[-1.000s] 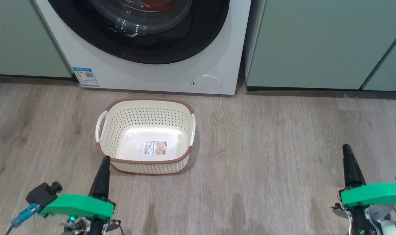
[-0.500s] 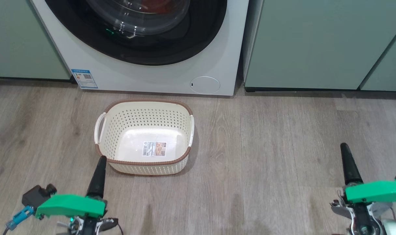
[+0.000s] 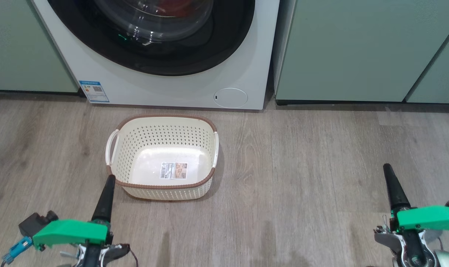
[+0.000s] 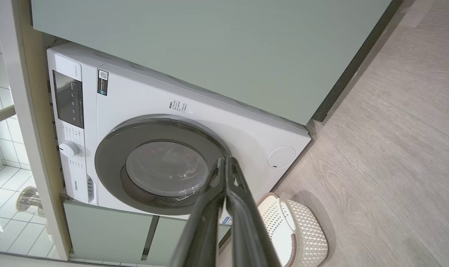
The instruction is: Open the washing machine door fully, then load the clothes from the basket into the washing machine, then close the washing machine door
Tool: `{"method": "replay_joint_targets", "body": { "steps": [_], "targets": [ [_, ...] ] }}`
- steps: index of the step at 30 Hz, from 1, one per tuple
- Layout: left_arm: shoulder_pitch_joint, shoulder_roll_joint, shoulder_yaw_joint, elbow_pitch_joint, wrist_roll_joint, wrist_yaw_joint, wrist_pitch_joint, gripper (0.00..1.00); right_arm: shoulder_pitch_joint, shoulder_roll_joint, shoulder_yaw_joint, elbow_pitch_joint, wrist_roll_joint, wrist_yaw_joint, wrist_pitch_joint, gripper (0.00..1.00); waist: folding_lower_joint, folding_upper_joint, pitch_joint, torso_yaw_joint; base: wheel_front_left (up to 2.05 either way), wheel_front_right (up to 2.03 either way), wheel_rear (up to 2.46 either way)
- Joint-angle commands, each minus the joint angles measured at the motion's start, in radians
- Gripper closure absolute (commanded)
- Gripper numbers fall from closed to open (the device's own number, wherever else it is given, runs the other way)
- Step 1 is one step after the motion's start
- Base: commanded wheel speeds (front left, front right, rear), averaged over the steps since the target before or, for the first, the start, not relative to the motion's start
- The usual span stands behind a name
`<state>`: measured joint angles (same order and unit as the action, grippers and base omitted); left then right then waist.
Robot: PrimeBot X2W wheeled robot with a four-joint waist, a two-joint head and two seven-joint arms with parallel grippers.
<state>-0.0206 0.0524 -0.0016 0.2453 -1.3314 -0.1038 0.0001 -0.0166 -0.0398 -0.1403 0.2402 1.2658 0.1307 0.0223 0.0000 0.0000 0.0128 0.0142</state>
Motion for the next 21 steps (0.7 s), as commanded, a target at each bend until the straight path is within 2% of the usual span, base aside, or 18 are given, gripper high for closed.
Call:
{"method": "replay_joint_targets", "body": {
  "steps": [1, 21],
  "targets": [
    [-0.058, 0.017, 0.032, -0.025, -0.026, -0.011, 0.009, 1.0, -0.06, -0.009, 0.02, -0.027, 0.031, 0.0, 0.012, 1.0, 0.0, 0.0, 0.0, -0.001, 0.0, 0.0, 0.0],
    [-0.078, 0.017, 0.073, -0.007, -0.228, -0.023, 0.07, 1.0, -0.083, -0.01, 0.025, -0.004, 0.261, 0.0, 0.07, 1.0, 0.0, 0.0, -0.007, -0.011, 0.0, 0.0, 0.0]
  ]
}}
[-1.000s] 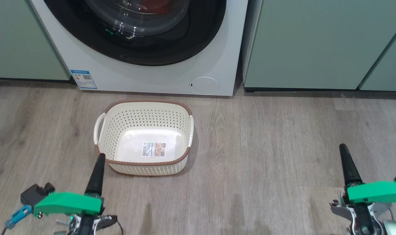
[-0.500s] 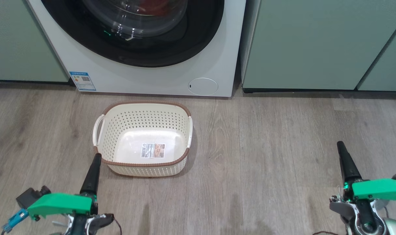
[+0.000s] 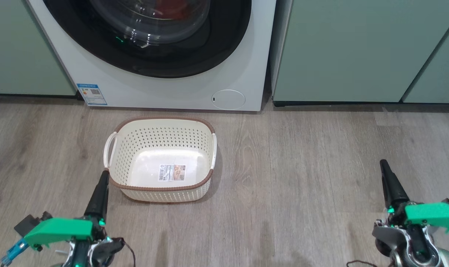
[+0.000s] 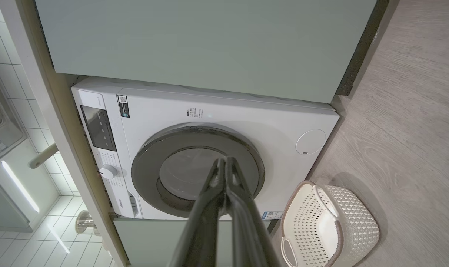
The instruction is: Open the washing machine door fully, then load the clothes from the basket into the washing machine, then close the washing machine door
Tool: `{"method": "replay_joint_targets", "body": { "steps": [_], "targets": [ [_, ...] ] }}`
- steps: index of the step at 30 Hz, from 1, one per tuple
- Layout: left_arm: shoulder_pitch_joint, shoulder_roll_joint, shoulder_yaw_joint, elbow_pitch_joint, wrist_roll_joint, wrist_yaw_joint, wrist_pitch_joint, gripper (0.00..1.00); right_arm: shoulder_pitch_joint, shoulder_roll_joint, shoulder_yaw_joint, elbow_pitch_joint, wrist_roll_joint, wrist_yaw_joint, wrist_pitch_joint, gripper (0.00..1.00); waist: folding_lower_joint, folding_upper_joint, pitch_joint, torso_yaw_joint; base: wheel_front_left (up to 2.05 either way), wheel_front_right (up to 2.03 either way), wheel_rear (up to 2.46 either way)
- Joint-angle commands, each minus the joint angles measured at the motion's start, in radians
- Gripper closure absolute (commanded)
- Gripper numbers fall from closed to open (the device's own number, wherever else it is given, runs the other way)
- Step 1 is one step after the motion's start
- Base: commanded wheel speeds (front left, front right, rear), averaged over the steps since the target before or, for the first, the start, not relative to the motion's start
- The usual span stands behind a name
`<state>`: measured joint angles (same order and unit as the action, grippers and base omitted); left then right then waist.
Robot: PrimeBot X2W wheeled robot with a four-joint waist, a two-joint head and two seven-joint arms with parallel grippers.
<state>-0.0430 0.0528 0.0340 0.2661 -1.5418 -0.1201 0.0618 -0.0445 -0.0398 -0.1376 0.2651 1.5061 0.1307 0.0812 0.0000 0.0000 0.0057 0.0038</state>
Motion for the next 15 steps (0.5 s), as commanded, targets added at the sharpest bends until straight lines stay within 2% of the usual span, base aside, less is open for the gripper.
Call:
{"method": "replay_joint_targets", "body": {
  "steps": [1, 8, 15],
  "targets": [
    [-0.057, 0.017, 0.04, -0.027, -0.028, -0.007, 0.011, 1.0, -0.056, -0.01, 0.022, -0.028, 0.032, 0.0, 0.014, 1.0, 0.0, 0.0, 0.0, -0.001, 0.0, 0.0, 0.0],
    [-0.063, 0.017, 0.052, -0.022, -0.089, -0.01, 0.029, 1.0, -0.063, -0.01, 0.024, -0.02, 0.101, 0.0, 0.032, 1.0, 0.0, 0.0, -0.003, -0.004, 0.0, 0.0, 0.0],
    [-0.063, 0.016, 0.055, -0.022, -0.088, -0.011, 0.031, 1.0, -0.063, -0.01, 0.024, -0.02, 0.103, 0.0, 0.032, 1.0, 0.0, 0.0, -0.003, -0.004, 0.0, 0.0, 0.0]
  ]
}}
